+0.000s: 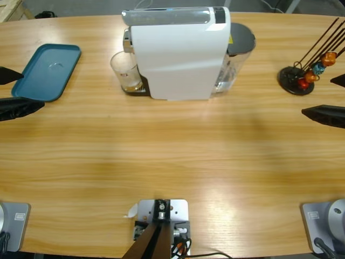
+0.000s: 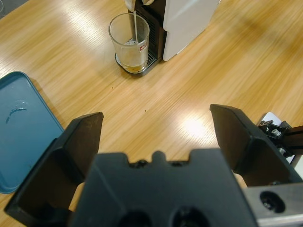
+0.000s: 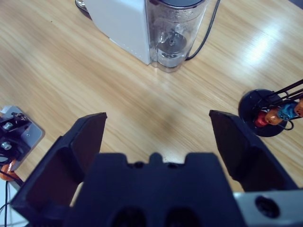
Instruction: Pour coffee
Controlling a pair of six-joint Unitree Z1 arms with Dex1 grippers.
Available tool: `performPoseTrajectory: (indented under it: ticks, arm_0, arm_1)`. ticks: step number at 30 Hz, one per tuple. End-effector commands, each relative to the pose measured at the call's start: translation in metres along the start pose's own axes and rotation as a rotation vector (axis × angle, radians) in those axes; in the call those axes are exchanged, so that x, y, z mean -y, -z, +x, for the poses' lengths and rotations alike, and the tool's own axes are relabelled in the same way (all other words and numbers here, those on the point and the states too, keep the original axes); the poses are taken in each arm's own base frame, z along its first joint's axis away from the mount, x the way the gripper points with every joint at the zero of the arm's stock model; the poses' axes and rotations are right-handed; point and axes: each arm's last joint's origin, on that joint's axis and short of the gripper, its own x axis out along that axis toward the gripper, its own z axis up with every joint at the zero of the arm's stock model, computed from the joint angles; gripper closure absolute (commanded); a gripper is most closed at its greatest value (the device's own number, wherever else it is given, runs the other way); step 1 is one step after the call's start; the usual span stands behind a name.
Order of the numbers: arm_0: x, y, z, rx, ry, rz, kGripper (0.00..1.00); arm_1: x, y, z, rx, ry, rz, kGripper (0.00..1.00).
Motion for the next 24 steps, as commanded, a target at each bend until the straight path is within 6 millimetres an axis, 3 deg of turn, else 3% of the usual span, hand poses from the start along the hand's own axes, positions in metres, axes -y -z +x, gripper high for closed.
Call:
performPoseTrajectory:
  ticks: [1, 24]
  arm_0:
    - [-0.0017, 0.0074, 0.0086, -0.037, 0.015, -0.018, 0.017]
    - [-0.0037, 0.0086, 0.0093, -0.04, 0.004, -0.029, 0.014]
  arm_1:
    - [-0.0004, 0.0092, 0.0048, -0.022, 0.012, -0.02, 0.0]
    - [-0.0003, 0.0087, 0.006, -0.028, 0.011, -0.02, 0.0]
